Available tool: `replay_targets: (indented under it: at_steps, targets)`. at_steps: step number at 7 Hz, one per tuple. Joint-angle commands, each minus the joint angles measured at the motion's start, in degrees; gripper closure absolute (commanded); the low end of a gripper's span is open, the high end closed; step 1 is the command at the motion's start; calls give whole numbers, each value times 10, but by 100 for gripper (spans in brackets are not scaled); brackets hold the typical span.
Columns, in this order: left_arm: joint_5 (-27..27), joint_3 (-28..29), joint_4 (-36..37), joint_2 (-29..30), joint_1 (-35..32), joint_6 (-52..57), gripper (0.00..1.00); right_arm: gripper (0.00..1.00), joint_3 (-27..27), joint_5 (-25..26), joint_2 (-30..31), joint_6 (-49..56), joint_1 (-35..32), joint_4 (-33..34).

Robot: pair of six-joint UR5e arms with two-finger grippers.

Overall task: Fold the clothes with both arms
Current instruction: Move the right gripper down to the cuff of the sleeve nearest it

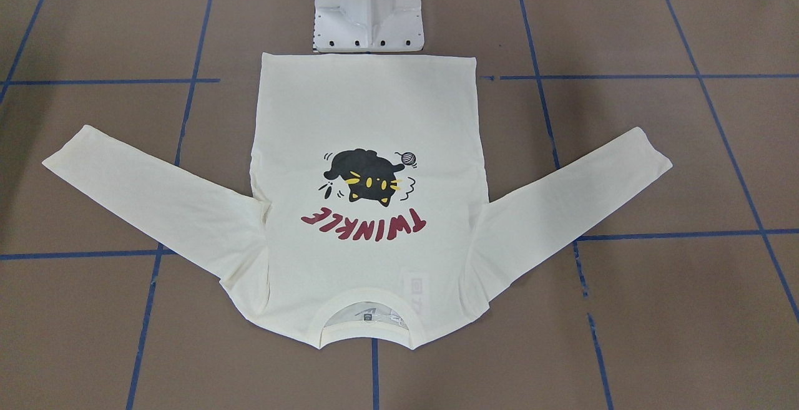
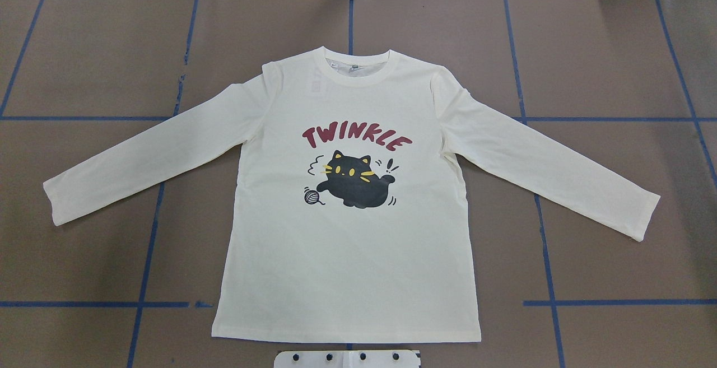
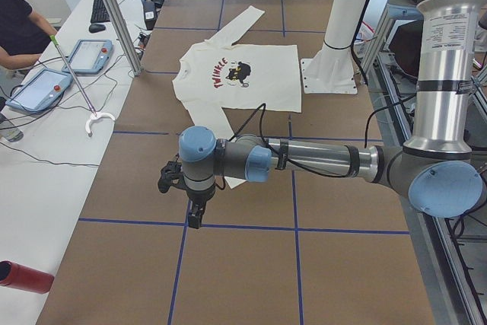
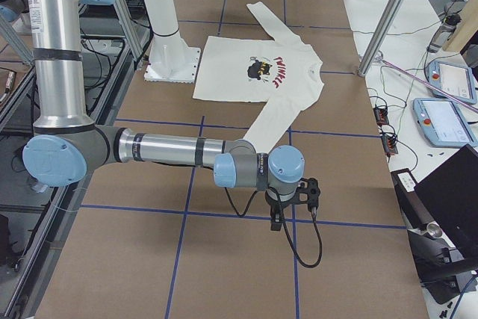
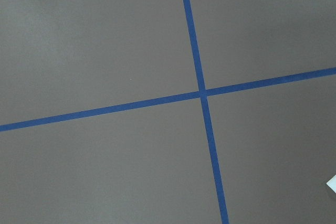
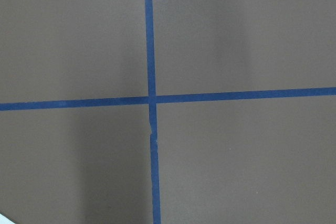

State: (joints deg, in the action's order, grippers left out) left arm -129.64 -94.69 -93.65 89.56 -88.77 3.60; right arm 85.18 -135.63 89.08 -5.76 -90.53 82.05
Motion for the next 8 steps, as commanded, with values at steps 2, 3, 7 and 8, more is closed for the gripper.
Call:
replay_targets:
  at_steps: [2, 3, 7, 8]
  targets:
    - [-4, -8, -8, 24, 1, -1, 0, 0, 19, -3, -4, 3, 0, -22]
    - [-38, -8, -9, 48, 1, -1, 0, 0, 23, 0, -11, 5, 1, -21]
    - [-60, 35, -152, 43, 22, -10, 0, 0, 35, 4, 56, -205, 126, -299]
    - [-62, 39, -153, 46, 22, -33, 0, 0, 40, 39, 84, -277, 194, -369]
